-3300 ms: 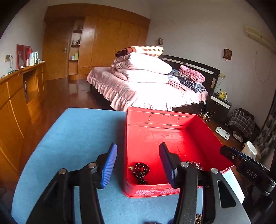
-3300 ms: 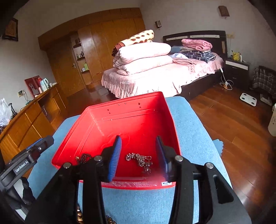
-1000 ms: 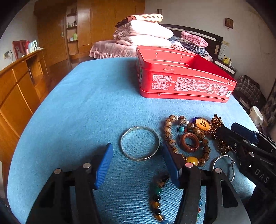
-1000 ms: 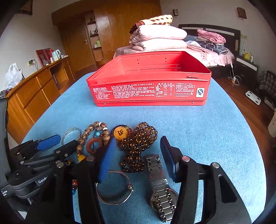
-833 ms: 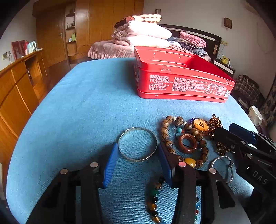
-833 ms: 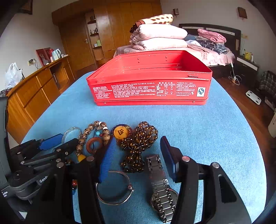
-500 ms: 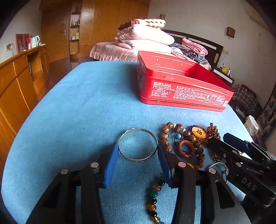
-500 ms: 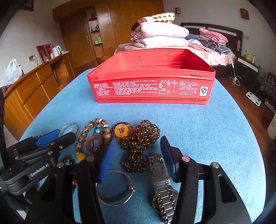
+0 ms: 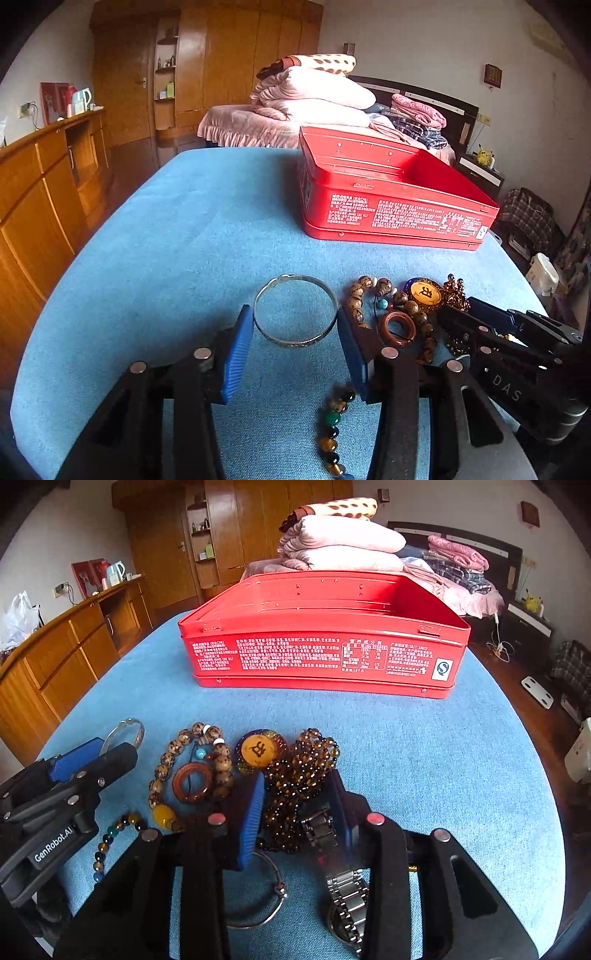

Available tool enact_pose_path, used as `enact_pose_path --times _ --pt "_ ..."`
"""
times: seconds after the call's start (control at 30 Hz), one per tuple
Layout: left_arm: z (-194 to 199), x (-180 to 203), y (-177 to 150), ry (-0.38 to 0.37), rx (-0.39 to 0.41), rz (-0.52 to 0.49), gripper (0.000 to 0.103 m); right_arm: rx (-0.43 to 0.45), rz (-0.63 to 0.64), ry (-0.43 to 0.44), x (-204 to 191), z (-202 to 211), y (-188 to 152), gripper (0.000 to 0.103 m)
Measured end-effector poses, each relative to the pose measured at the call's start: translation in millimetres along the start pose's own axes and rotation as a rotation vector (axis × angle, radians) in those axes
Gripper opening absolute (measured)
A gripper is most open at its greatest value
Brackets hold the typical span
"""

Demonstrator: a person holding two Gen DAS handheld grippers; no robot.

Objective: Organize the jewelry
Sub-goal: 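Grasp the silver bangle with the left tool while the right tool grasps the brown bead strand, then lower both held pieces into the red tin and open both tools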

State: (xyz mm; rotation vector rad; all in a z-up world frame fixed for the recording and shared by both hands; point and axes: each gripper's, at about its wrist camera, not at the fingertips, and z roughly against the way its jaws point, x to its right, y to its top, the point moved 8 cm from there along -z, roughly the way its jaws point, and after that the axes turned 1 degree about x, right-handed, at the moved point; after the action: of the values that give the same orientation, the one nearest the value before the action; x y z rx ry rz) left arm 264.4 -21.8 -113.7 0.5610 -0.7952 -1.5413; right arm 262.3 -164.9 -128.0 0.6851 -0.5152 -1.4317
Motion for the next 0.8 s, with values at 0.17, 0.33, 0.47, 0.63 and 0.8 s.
enact_pose_path --times 0.17,0.33,0.47,0.63,0.8 --pt "1.7 0.5 -0.1 0.0 0.01 -0.001 0.046 0.034 -0.017 0.027 4.2 7.8 2.0 0.027" --pt "4.1 -2.7 1.6 -0.006 0.023 0.018 0.046 0.082 -0.038 0.041 10.6 20.2 5.3 0.026" --pt "6.9 -2.5 5.8 -0.006 0.037 0.023 0.046 0.116 -0.073 0.069 19.4 30.2 13.8 0.026" --pt "13.3 6.6 20.7 -0.023 0.072 0.026 0.046 0.157 -0.091 0.075 27.1 41.3 27.0 0.026" --pt "19.9 22.5 45.9 -0.058 0.124 0.027 0.046 0.204 -0.101 0.074 36.1 52.0 45.1 0.026"
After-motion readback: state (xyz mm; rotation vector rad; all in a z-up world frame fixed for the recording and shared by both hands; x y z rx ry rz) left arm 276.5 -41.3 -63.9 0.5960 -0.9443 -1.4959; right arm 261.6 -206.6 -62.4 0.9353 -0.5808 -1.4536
